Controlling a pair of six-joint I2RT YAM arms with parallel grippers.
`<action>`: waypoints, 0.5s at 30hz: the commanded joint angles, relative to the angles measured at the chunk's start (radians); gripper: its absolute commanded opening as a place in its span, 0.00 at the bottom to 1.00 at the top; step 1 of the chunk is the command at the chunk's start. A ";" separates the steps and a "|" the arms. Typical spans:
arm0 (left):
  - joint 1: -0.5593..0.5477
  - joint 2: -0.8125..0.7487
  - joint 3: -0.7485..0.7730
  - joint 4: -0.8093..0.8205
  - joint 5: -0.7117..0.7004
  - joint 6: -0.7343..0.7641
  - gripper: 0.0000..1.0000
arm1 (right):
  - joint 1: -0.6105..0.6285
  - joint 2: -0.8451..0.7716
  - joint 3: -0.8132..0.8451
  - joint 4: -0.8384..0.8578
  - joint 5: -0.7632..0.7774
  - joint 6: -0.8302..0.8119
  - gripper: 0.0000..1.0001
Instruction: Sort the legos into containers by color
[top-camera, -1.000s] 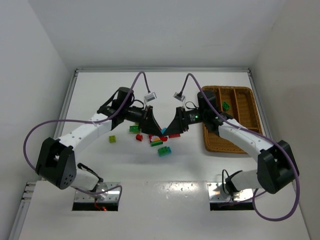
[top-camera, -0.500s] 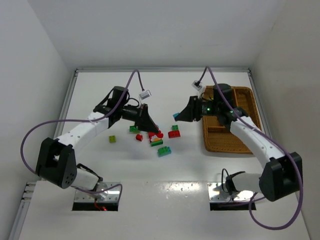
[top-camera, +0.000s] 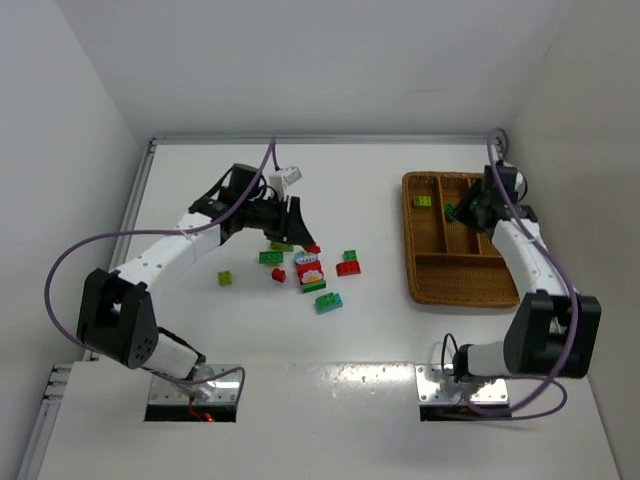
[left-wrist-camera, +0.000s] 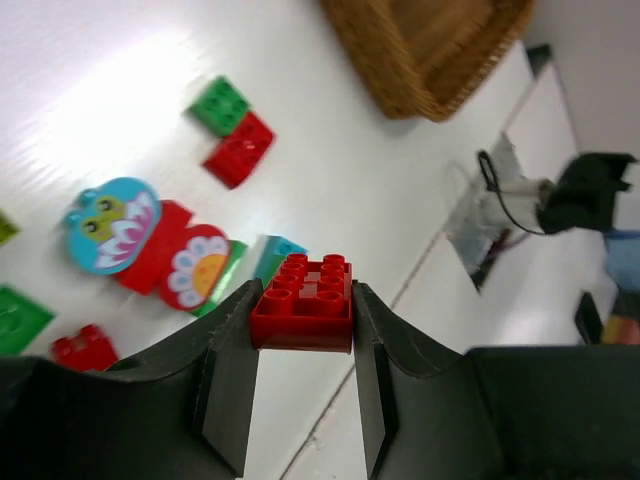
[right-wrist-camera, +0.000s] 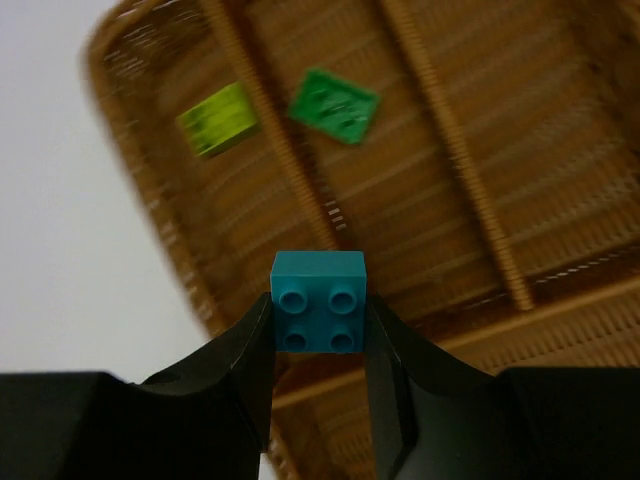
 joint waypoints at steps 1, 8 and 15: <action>-0.011 -0.012 0.063 -0.092 -0.220 -0.004 0.00 | -0.095 0.083 0.062 0.016 0.115 0.055 0.18; -0.031 -0.001 0.063 -0.092 -0.250 -0.022 0.00 | -0.198 0.261 0.199 0.039 0.194 0.079 0.20; -0.031 0.031 0.085 -0.092 -0.259 -0.022 0.00 | -0.233 0.417 0.335 0.036 0.236 0.079 0.31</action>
